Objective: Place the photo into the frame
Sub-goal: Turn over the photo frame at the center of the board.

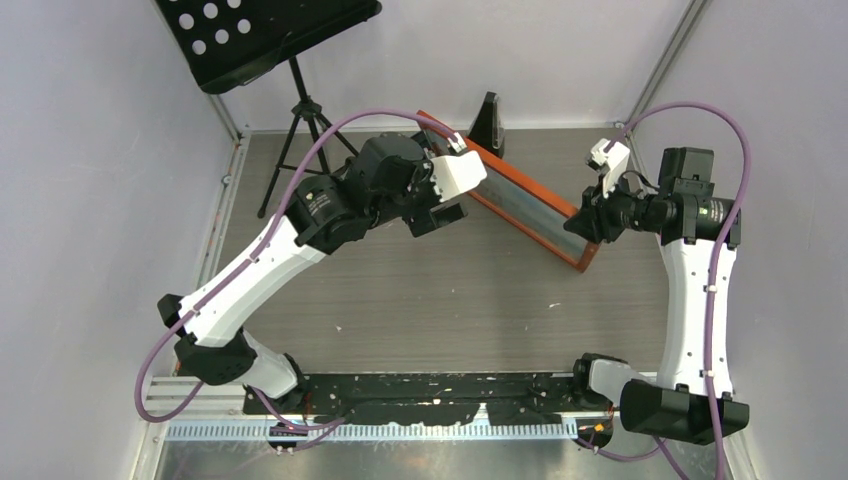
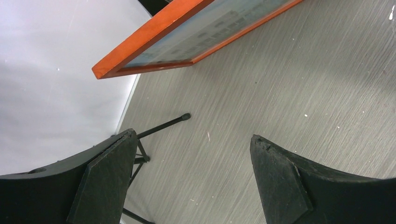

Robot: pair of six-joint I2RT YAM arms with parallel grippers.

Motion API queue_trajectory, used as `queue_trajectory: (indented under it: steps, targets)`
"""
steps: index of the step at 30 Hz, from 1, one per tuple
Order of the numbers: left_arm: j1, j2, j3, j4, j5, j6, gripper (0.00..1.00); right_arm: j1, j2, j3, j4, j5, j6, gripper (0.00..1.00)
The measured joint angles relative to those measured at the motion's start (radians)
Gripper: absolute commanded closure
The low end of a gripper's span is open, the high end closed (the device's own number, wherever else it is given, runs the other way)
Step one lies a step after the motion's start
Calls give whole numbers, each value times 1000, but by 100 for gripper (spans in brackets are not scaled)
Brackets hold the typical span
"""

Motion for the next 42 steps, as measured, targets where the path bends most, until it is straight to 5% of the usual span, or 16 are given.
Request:
queue_trajectory:
  steps: [25, 42]
  targets:
    - [0, 17, -10, -2, 38, -17, 10, 29, 17, 60, -12, 56, 184, 95]
    - [0, 23, -37, 0, 51, -19, 9, 26, 188, 216, 2, 174, 114, 94]
